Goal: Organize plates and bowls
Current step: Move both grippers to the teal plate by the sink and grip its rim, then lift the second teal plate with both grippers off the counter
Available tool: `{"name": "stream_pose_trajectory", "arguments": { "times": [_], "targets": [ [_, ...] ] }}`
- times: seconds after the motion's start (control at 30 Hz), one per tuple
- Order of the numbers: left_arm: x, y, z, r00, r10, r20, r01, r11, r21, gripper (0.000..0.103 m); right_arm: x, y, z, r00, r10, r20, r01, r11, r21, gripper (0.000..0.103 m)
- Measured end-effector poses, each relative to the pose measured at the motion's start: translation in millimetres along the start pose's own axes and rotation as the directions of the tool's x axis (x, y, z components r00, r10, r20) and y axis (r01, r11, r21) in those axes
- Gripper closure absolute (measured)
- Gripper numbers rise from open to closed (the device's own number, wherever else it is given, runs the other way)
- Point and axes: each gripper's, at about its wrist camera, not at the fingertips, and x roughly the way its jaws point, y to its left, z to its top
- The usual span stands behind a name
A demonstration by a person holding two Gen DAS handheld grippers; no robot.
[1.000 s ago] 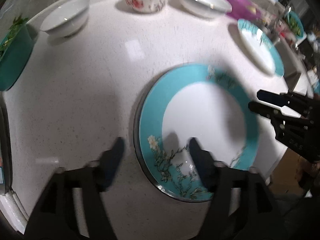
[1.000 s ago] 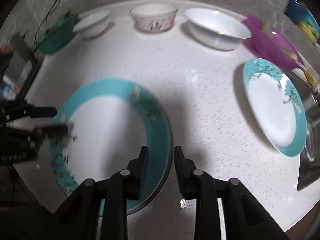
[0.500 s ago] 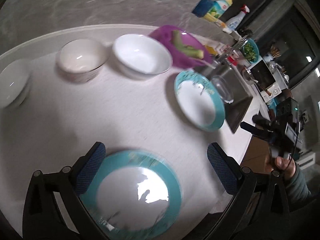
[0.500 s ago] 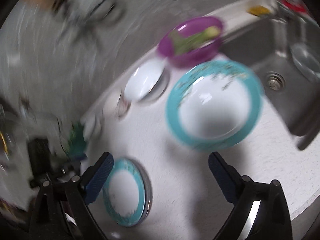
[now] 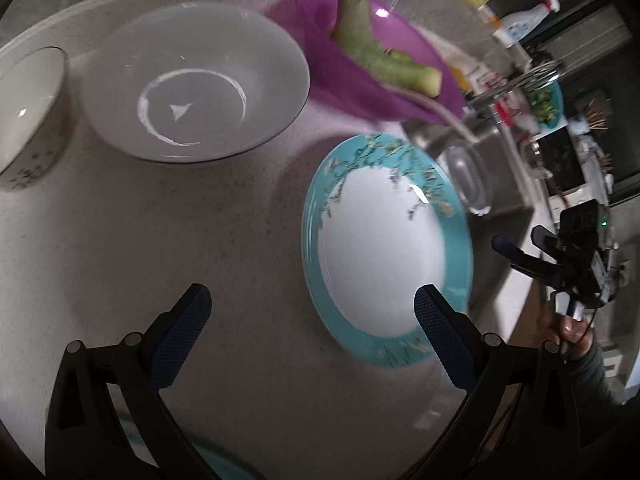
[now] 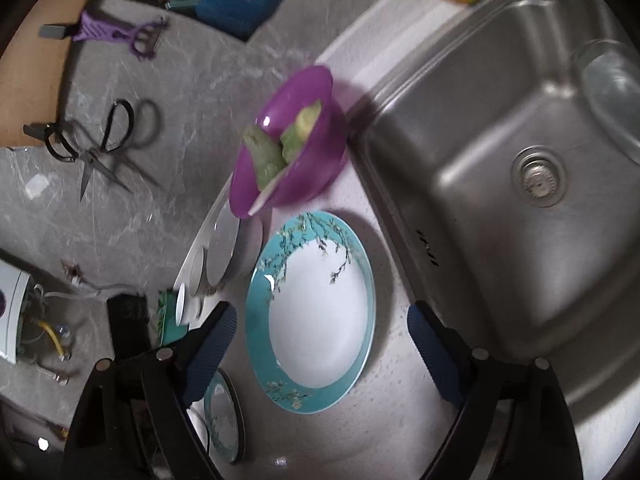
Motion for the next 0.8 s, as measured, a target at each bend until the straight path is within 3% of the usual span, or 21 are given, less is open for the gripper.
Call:
{"name": "stream_pose_trajectory", "arguments": {
  "times": [0.2, 0.37, 0.6, 0.63, 0.73, 0.8],
  "targets": [
    [27, -5, 10, 0.999, 0.037, -0.021, -0.037, 0.999, 0.001, 0.001, 28, -15, 8, 0.995, 0.029, -0.092, -0.028, 1.000, 0.009, 0.020],
    [52, -15, 10, 0.997, 0.065, -0.049, -0.064, 0.998, 0.026, 0.002, 39, -18, 11, 0.992, 0.039, -0.118, -0.038, 0.999, 0.011, 0.025],
    [75, -27, 14, 0.996, 0.083, -0.039, -0.082, 0.996, 0.032, 0.017, 54, -18, 15, 0.987, 0.030, -0.160, -0.032, 0.999, -0.010, 0.036],
    [76, -28, 15, 0.996, 0.084, -0.037, -0.083, 0.996, 0.031, 0.020, 55, -19, 16, 0.986, 0.032, -0.165, -0.034, 0.999, -0.008, 0.037],
    [77, -32, 15, 0.996, 0.076, -0.037, -0.074, 0.996, 0.041, 0.044, 59, -19, 16, 0.983, 0.032, -0.180, -0.035, 0.999, -0.017, 0.047],
    [76, -33, 14, 0.996, 0.078, -0.039, -0.076, 0.996, 0.046, 0.067, 61, -19, 15, 0.981, 0.023, -0.192, -0.028, 0.999, -0.023, 0.058]
  ]
}}
